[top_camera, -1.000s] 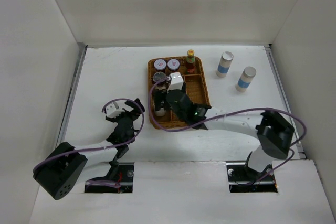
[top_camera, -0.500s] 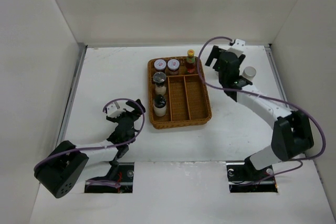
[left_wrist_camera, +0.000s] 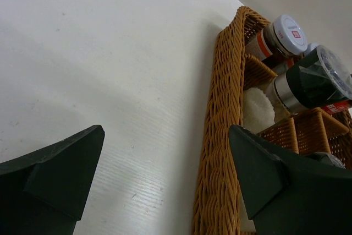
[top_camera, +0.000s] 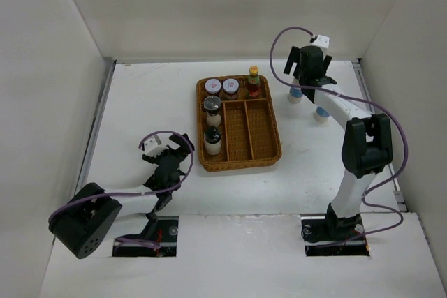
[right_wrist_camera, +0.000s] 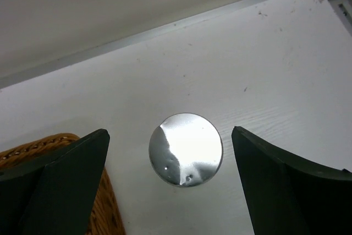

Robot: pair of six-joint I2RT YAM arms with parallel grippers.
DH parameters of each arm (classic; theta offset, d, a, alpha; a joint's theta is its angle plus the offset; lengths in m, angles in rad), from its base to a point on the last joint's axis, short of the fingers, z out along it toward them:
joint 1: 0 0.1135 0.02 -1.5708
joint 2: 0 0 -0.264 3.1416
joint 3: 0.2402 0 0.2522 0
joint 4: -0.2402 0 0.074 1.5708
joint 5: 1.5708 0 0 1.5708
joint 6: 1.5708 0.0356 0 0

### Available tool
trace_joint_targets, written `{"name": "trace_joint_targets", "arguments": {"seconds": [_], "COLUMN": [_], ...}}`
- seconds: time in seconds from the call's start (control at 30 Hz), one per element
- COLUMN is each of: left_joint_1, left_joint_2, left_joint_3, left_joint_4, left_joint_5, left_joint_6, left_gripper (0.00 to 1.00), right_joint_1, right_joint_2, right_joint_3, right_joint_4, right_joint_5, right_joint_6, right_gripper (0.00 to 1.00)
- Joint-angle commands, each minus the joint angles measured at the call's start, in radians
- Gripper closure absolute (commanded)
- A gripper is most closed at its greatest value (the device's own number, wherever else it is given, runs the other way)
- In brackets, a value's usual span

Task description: Organize the condiment bottles

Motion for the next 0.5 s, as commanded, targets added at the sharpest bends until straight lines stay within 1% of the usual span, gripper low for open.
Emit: {"name": "trace_joint_targets", "arguments": {"seconds": [0.0,0.23,0.27,0.33,0.4,0.43,0.47], "left_joint_1": [0.008,0.012,0.014,0.014,0.014,0.017,0.018], "left_joint_2": [0.008,0.019,0.023,0.028,0.022,0.023,0.031], "left_joint_3": [0.032,0.032,0.032,0.032,0.032,0.032,0.033], "left_joint_4": [0.039,0.049,0.051,0.053,0.053,0.053,0.053], "left_joint_5": [0.012,0.022,0.022,0.025,0.031,0.030,0.031], "left_joint_6": [-0.011,-0.015,-0.015,-0.018,-0.018,-0.018,-0.018], "left_gripper": [0.00,0.00,0.00,0.00,0.00,0.00,0.00], "right_joint_1": [-0.013,-0.037,-0.040,-0.037,-0.036,-0.036,-0.028], "right_joint_2": [0.041,0.102,0.108,0.110,0.069,0.032,-0.011], "right_joint_3": [0.064,0.089,0.093,0.101,0.068,0.034,-0.006], "right_joint_4": [-0.040,-0.051,-0.048,-0.046,-0.016,0.019,0.064], "right_joint_5": [-0.061,-0.038,-0.040,-0.035,-0.018,0.003,0.025], "right_joint_6": [-0.007,0.016,0.016,0.014,0.007,0.005,0.001], "right_gripper": [0.00,0.00,0.02,0.18,0.35,0.40,0.43]}}
